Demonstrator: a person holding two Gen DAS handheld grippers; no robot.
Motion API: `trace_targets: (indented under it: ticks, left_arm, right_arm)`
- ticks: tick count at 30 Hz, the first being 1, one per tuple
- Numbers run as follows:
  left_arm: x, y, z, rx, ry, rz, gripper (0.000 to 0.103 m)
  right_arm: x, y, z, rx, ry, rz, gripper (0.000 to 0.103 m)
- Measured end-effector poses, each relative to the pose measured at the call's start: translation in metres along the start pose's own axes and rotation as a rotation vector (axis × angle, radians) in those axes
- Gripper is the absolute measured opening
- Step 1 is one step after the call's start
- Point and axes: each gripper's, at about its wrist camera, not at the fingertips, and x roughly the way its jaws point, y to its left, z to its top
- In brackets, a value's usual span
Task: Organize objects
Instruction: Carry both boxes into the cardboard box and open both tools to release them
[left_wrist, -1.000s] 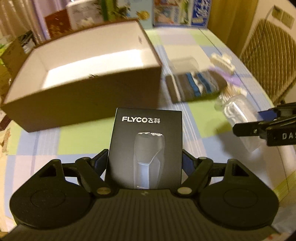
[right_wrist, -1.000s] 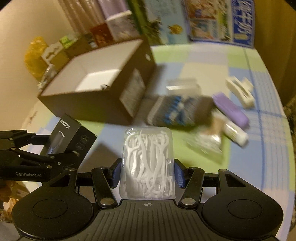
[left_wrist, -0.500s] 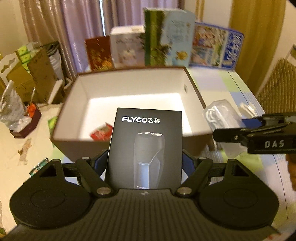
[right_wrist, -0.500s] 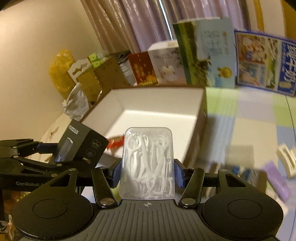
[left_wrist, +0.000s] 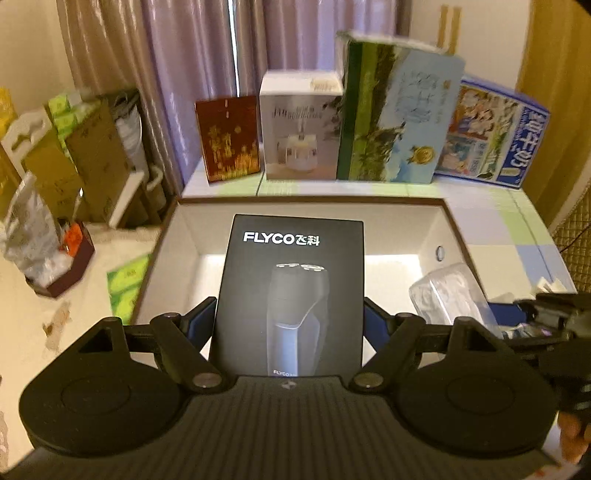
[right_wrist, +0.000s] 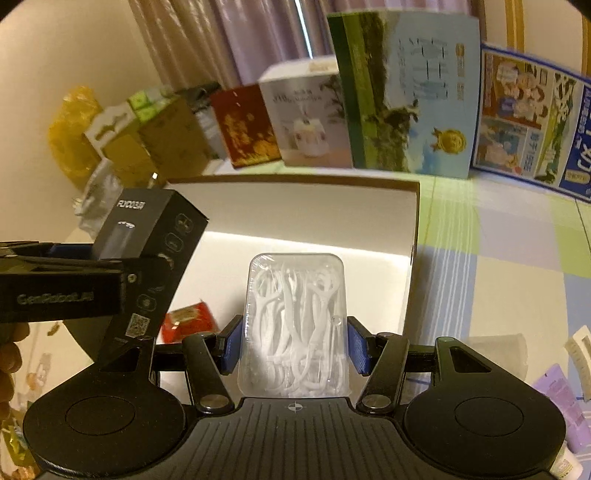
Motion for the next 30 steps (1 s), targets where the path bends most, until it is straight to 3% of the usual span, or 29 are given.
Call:
trace_targets:
  ticks: [8,14,18,27,30]
  left_arm:
    - [0.06,-0.001,-0.004,-0.012,0.116,-0.006,0.077]
    - [0.084,-0.001,-0.012,-0.037,0.175,-0.033,0.078]
    - [0.091,-0.001,-0.015,-0.028,0.186,-0.035,0.075]
    - [0.09,0.002,-0.013,0.0,0.188,-0.04,0.08]
    - [0.088,0.006,-0.013,0.003,0.187,-0.032,0.082]
  right_arm:
    - [0.025,-0.002,0.001,-0.01,0.056,-0.058,0.054]
    - [0.034,0.0,0.0,-0.046,0.083,-0.087,0.054]
    - [0.039,0.001,-0.001,-0.067,0.096,-0.108,0.054]
    - [0.043,0.0,0.0,-0.085,0.085,-0.122,0.054]
    - [0.04,0.0,-0.001,-0.102,0.065,-0.115,0.062]
